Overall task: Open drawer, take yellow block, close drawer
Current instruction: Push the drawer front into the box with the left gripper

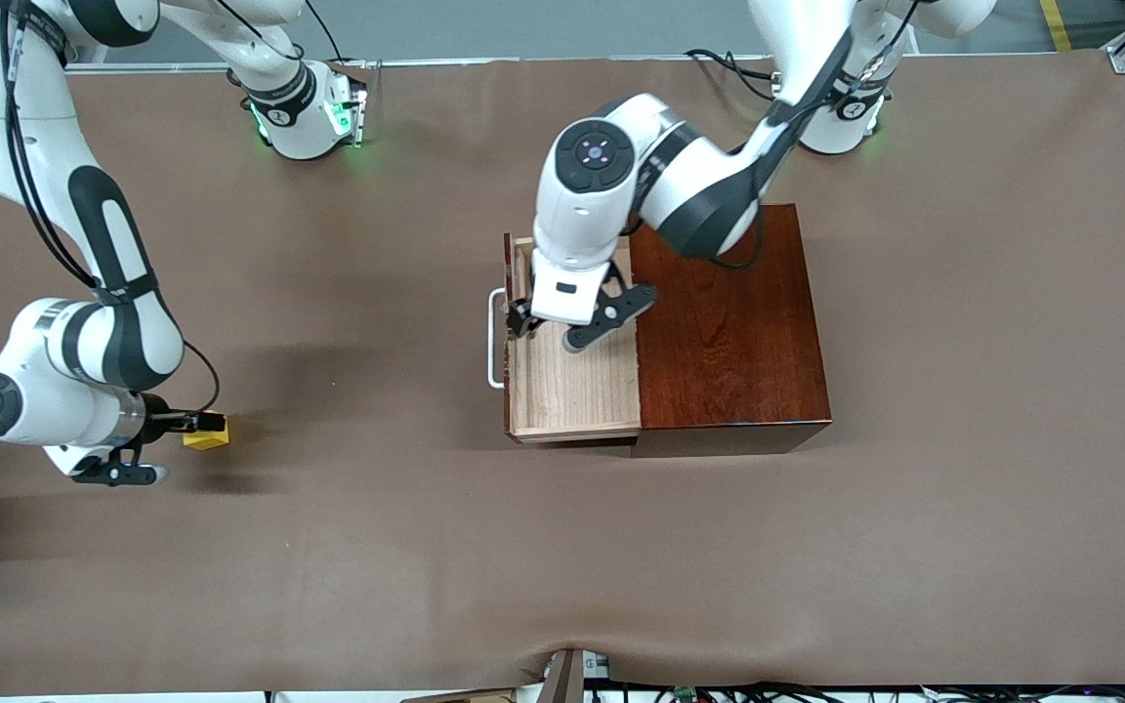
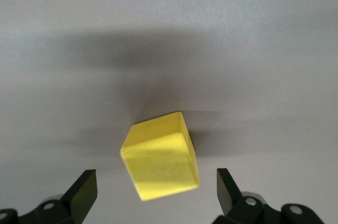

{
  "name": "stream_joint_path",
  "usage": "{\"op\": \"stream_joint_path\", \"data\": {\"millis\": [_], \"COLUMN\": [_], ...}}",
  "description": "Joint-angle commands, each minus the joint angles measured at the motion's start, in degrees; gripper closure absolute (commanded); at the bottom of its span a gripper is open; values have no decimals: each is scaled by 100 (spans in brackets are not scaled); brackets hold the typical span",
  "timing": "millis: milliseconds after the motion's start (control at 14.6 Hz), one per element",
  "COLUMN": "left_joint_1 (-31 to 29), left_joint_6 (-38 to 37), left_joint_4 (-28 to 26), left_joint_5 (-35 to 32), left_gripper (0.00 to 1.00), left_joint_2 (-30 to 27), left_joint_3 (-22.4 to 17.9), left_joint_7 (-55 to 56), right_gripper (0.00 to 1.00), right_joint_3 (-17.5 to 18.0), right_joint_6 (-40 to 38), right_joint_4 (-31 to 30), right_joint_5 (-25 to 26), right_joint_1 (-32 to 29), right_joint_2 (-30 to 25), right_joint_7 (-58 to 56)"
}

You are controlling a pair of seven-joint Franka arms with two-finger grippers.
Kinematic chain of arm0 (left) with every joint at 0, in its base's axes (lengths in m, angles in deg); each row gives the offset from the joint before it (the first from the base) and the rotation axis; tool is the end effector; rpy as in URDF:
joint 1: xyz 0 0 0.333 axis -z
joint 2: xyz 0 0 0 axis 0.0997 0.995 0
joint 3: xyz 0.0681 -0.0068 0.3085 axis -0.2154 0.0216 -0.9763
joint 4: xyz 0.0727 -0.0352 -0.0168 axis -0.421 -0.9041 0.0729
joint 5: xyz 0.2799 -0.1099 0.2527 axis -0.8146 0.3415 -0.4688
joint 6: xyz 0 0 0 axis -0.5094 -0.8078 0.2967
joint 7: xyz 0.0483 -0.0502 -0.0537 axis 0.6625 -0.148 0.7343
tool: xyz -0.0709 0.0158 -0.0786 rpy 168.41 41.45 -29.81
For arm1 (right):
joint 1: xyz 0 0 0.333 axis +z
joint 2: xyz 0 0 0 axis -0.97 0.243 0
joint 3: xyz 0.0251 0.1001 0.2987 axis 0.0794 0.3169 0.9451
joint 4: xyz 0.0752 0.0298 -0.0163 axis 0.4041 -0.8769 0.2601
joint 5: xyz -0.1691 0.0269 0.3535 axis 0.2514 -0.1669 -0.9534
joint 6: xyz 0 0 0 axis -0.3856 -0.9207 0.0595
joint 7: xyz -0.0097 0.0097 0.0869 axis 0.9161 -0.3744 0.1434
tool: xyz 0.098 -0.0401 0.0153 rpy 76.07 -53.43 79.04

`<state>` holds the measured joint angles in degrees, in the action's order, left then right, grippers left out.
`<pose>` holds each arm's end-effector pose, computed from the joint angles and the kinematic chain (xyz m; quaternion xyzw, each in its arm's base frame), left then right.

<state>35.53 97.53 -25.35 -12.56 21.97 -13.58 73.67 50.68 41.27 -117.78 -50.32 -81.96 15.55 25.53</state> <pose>0.5119 -0.5323 0.4021 0.9308 0.3545 -0.0150 0.0874 0.6535 -0.0893 0.2344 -0.9966 0.0205 0.0784 0.0148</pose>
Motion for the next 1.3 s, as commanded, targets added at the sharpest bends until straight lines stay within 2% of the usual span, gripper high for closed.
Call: {"op": "stream_joint_path", "data": {"millis": [0, 275, 481, 618, 893, 1099, 1236], "left_joint_1": [295, 480, 594, 674, 709, 700, 700], "left_joint_6": [465, 1115, 1187, 1493, 1723, 1610, 1233], "left_joint_4": [248, 248, 248, 248, 257, 222, 222], "left_joint_5": [92, 92, 92, 83, 83, 31, 31], "left_gripper": [0, 0, 0, 0, 0, 0, 0], "left_joint_2": [270, 534, 727, 876, 1026, 1044, 1018], "left_joint_3": [-91, -91, -91, -100, -127, -153, -249], "left_joint_7": [1311, 3183, 4195, 4610, 5042, 5201, 5174], "right_gripper": [0, 0, 0, 0, 0, 0, 0], "right_joint_3": [15, 41, 59, 85, 121, 94, 94], "right_joint_6": [-538, -1083, -1899, -2488, -3184, -3500, -3572], "right_joint_4": [8, 0, 0, 17, 17, 227, 430], "right_joint_5": [111, 409, 418, 418, 418, 401, 392], "right_joint_1": [66, 197, 294, 390, 523, 488, 505], "right_joint_2": [-761, -1885, -2756, -3196, -3803, -3848, -3778], "right_joint_7": [124, 124, 307, 798, 1267, 1276, 1267]}}
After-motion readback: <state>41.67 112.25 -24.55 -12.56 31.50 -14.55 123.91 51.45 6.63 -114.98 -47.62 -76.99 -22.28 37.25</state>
